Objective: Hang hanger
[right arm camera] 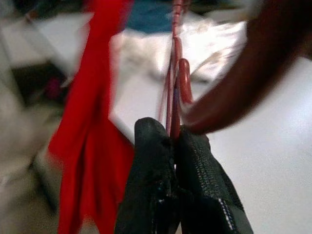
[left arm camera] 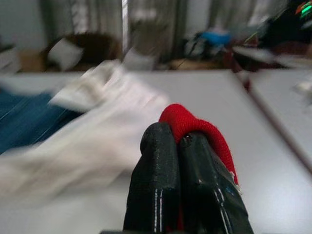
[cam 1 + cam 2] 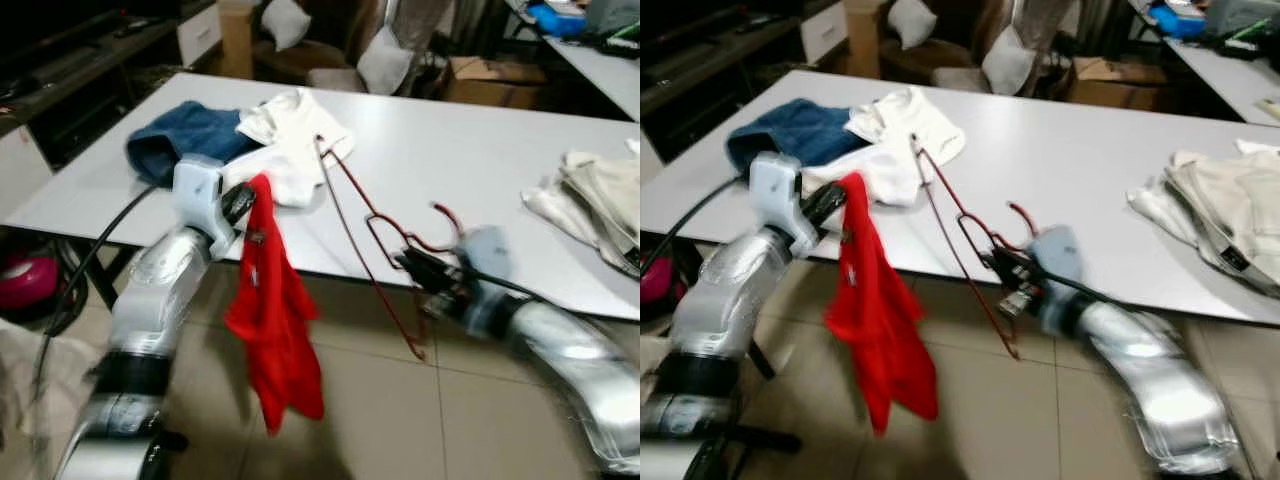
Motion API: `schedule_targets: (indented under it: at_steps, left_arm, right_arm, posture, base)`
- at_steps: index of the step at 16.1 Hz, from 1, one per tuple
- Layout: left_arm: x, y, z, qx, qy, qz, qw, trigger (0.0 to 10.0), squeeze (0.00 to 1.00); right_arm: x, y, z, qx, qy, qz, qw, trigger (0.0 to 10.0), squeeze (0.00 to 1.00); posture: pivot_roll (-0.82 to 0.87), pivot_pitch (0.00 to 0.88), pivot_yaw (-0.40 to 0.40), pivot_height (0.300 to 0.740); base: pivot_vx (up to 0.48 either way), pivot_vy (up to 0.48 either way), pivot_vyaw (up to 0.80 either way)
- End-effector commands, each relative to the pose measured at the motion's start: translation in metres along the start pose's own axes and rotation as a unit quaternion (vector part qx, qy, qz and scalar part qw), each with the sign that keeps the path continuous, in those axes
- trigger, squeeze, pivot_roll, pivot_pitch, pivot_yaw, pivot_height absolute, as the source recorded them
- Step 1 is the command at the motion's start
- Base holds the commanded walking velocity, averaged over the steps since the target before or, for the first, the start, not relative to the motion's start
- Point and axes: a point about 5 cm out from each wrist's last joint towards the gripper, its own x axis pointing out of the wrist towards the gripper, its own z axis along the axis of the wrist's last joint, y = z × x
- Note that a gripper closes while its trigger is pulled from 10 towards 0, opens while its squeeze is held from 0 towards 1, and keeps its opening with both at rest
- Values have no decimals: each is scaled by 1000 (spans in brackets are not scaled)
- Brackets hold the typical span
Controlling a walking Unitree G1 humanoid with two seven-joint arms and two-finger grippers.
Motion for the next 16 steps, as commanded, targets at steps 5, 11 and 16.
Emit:
schedule_targets:
  at_steps: [5, 11, 16]
  left_arm:
    - [23, 23, 17, 38, 12, 2, 999, 10000, 0]
    - [47, 13, 58, 27, -41, -61, 997, 10000, 0]
    - [51, -24, 96, 4, -100, -178, 979, 10000, 0]
  right_arm:
    - [-63, -18, 30, -36, 29, 98, 994, 10000, 0]
    - [-89, -6, 19, -37, 131, 173, 975, 10000, 0]
    - [-73, 2, 21, -39, 108, 186, 976, 10000, 0]
  posture:
    - [-114, 0, -7, 740]
    - [-124, 0, -6, 740]
    - [-116, 0, -8, 740]
  base:
    - [325, 0, 0]
    - [324, 0, 0]
    - [322, 0, 0]
